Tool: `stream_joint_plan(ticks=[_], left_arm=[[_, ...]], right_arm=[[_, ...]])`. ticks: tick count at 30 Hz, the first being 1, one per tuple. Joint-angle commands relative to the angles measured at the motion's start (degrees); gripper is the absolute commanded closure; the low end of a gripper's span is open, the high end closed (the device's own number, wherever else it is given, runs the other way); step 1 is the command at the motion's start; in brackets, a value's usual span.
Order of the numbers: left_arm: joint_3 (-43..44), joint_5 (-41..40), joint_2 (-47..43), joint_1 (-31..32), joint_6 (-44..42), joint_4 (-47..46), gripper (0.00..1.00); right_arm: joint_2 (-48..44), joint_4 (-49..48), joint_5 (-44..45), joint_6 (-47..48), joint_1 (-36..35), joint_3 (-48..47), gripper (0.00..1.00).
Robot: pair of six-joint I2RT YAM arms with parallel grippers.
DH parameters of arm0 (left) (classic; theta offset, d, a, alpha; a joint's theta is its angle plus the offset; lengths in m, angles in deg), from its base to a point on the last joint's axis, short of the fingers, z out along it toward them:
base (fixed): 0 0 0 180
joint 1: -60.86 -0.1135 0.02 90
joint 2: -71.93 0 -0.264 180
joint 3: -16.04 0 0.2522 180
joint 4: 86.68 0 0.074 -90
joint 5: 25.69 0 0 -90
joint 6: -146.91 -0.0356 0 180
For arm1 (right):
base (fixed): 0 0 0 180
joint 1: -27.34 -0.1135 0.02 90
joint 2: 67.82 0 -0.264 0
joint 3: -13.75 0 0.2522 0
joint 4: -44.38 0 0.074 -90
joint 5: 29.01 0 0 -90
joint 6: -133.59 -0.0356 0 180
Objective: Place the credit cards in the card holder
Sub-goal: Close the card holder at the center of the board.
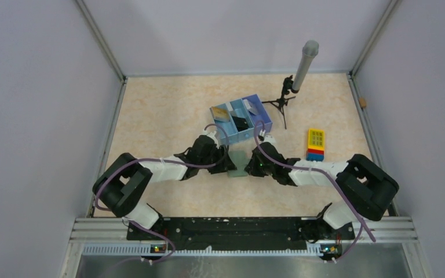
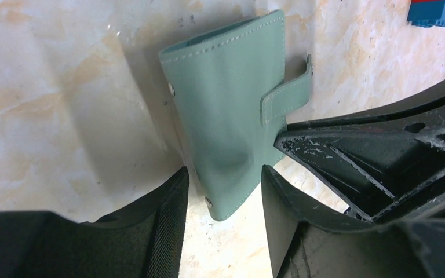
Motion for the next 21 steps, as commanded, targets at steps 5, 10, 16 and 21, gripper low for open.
stream_joint_plan(ticks=[5,10,16,21], left_arm=[[-5.5,-3.2,-2.8,-0.3,5.9,-6.0,0.46],[-9.1,-0.4,-0.5,-0.5,10.8,-17.9,0.51],[-9.6,5.8,5.1,-0.6,13.3,-32.3,0.75],[-9.8,6.6,3.8,-0.6,11.4,-34.7,1.00]], right_arm=[[5.1,4.1,4.2,-0.9,-0.7,1.2,1.00],[5.0,2.6,3.3,-1.4,-0.7,2.6,1.00],[1.8,-6.0,-2.0,-0.5,-0.6,6.2,1.00],[-6.1,-3.9,-2.0,2.2,-0.1,7.0,0.91]])
